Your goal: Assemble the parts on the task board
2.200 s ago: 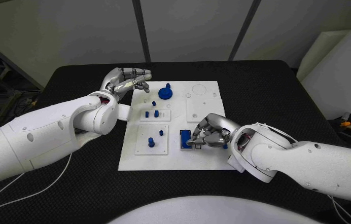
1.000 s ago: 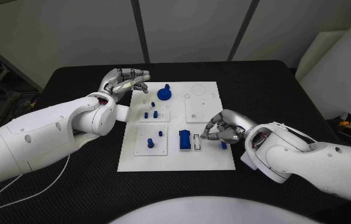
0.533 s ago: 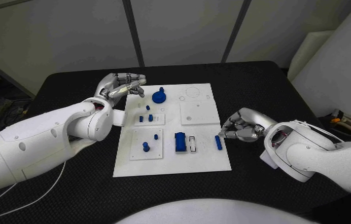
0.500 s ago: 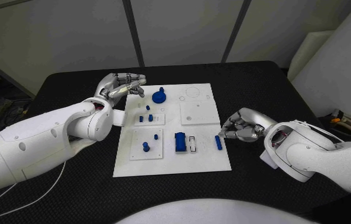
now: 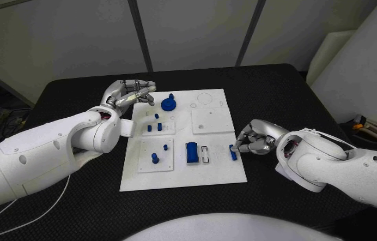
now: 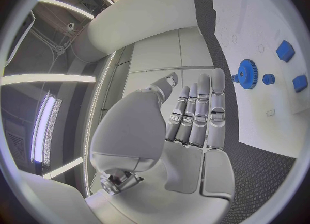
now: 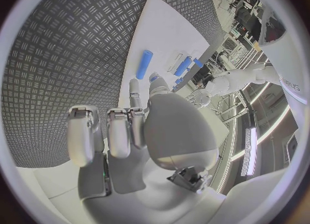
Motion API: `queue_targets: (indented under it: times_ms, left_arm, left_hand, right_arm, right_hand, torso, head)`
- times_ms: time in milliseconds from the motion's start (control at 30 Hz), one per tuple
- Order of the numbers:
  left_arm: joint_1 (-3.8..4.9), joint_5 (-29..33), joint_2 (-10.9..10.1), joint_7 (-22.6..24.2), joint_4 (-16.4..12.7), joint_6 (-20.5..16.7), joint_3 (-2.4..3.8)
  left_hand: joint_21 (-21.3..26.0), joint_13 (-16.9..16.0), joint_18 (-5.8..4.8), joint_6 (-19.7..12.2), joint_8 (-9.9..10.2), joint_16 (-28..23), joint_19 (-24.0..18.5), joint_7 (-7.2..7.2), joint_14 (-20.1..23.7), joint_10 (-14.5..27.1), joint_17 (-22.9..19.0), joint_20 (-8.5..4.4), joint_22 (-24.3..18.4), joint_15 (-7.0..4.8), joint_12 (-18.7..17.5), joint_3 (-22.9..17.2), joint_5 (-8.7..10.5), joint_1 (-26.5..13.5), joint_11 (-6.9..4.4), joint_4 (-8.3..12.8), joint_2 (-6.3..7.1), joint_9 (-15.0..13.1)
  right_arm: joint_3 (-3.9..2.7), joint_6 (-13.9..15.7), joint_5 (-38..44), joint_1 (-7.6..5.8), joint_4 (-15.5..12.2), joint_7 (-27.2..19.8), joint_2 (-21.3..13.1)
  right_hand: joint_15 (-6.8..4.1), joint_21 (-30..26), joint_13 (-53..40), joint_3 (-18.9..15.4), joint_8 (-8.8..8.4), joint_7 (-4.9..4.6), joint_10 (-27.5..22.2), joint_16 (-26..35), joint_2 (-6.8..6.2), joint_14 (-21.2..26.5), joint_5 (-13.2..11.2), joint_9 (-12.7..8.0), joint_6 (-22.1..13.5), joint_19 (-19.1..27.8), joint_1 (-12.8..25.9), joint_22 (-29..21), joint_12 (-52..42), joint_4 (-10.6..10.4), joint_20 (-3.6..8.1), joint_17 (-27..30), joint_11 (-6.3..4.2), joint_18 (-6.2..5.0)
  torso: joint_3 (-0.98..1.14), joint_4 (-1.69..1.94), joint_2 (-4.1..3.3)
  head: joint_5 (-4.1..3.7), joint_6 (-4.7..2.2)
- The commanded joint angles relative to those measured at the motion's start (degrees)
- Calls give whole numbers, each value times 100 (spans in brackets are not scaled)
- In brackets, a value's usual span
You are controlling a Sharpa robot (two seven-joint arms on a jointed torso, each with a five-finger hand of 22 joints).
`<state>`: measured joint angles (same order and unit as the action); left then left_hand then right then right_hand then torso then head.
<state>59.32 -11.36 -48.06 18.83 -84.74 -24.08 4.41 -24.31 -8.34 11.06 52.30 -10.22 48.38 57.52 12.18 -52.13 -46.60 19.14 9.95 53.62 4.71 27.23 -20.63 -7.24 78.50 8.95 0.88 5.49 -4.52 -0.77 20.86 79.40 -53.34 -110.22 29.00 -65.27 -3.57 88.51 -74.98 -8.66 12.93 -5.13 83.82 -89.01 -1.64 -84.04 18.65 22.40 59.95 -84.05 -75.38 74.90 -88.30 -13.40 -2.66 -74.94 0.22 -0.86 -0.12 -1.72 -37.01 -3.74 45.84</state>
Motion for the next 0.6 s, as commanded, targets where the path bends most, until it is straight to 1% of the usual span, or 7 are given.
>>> queue_targets:
  times_ms: [33,167,300,433,467,500,600]
  left_arm:
    - [4,1,-1,27,-6,28,4]
    - [3,1,-3,28,-8,29,4]
    - [2,1,-6,24,-13,26,4]
    - [2,1,-14,23,-16,24,4]
    - [2,1,-16,24,-17,25,4]
    - [2,1,-17,25,-17,26,4]
    - [2,1,-22,30,-21,27,4]
  left_hand:
    - [36,7,-65,-39,-38,16,31,-18,27,42,-8,12,-7,9,16,-1,-4,15,-7,44,-60,4]
    - [36,7,-65,-39,-38,16,31,-18,27,42,-8,12,-7,9,16,-1,-4,15,-7,44,-60,4]
    - [36,7,-65,-39,-38,16,31,-18,27,42,-8,12,-7,9,16,-1,-4,15,-7,44,-60,4]
    - [36,7,-65,-39,-38,16,31,-18,27,42,-8,12,-7,9,16,-1,-4,15,-7,44,-60,4]
    - [36,7,-65,-39,-38,16,31,-18,27,42,-8,12,-7,9,16,-1,-4,15,-7,44,-60,4]
    - [36,7,-65,-39,-38,16,31,-18,27,42,-8,12,-7,9,16,-1,-4,15,-7,44,-60,4]
    - [36,10,-66,-44,-47,18,32,-16,28,49,-12,13,-8,10,29,1,-3,12,-6,45,-60,5]
  right_arm:
    - [1,-208,258,3,16,178,40]
    - [2,-251,317,11,28,199,93]
    - [4,-392,376,18,42,232,130]
    - [7,-502,458,24,51,271,166]
    - [8,-533,485,26,52,282,173]
    - [9,-579,520,27,53,294,181]
    - [10,-796,730,32,42,373,212]
  right_hand:
    - [33,-32,-1392,-45,-35,10,519,21,-23,-557,21,-1,37,-454,54,1258,27,-2,-33,-1341,38,16]
    - [33,-31,-1392,-53,-35,10,519,19,-26,-558,18,1,41,-455,58,1259,27,-6,-33,-1344,38,17]
    - [30,-26,-1394,-83,-21,22,521,17,-34,-559,-4,14,79,-459,62,1267,23,-18,-33,-1347,31,19]
    - [28,-27,-1394,-92,-18,25,521,17,-37,-559,-14,18,88,-458,60,1266,24,-20,-32,-1347,29,18]
    - [27,-28,-1393,-101,-15,27,520,16,-42,-559,-25,22,96,-458,58,1265,26,-21,-32,-1348,27,18]
    - [26,-28,-1393,-104,-14,28,520,16,-43,-559,-28,23,97,-458,58,1265,26,-21,-31,-1349,26,18]
    - [14,-13,-1403,-169,5,45,529,-3,-94,-565,-134,49,141,-470,34,1287,9,-20,-21,-1374,10,24]
  torso:
    - [-5,-5,-2]
    - [-3,-6,-4]
    - [-7,2,-1]
    - [-7,-1,-1]
    - [-7,1,2]
    - [-7,3,3]
    - [-6,3,5]
  head:
    - [7,16]
    - [2,29]
    - [6,48]
    - [7,58]
    - [11,71]
    - [13,75]
    - [18,76]
